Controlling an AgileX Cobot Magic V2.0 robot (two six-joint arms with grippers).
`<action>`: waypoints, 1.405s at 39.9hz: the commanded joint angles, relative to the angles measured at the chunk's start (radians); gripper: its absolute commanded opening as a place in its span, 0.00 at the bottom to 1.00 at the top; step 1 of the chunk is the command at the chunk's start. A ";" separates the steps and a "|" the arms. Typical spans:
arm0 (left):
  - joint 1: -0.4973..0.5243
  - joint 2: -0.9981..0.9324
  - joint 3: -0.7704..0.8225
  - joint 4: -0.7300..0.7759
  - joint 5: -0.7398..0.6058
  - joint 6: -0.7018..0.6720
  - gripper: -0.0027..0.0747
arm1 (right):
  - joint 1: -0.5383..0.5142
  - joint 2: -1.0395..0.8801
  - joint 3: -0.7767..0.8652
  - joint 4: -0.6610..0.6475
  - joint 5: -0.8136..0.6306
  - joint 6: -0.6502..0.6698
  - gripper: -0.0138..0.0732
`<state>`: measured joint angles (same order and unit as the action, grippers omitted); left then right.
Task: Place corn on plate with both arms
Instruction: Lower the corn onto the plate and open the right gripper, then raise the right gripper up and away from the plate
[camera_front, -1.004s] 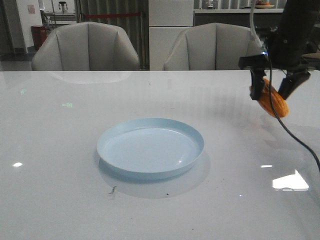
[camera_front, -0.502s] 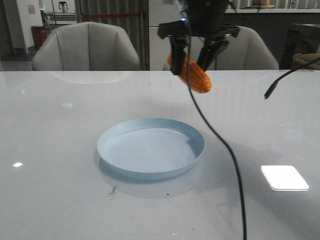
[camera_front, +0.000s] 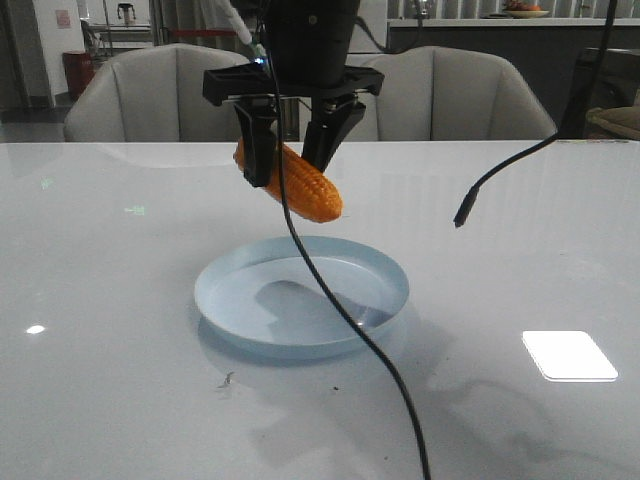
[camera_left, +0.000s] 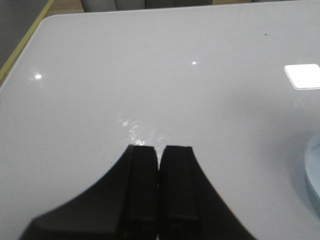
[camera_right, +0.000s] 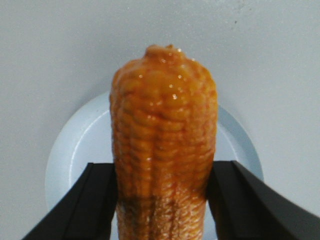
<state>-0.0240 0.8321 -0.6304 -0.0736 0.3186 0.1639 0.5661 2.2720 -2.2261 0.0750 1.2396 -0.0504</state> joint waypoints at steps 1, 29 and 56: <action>0.002 -0.009 -0.029 -0.007 -0.084 -0.013 0.15 | -0.002 -0.037 -0.028 0.002 0.093 -0.014 0.46; 0.002 -0.009 -0.029 -0.007 -0.084 -0.013 0.15 | -0.002 0.052 -0.028 0.038 0.093 -0.014 0.84; 0.002 -0.001 -0.029 -0.007 -0.086 -0.013 0.15 | -0.055 -0.209 -0.199 -0.153 0.034 0.090 0.84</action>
<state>-0.0240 0.8321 -0.6304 -0.0736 0.3186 0.1639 0.5447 2.1799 -2.3917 -0.0214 1.2503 -0.0199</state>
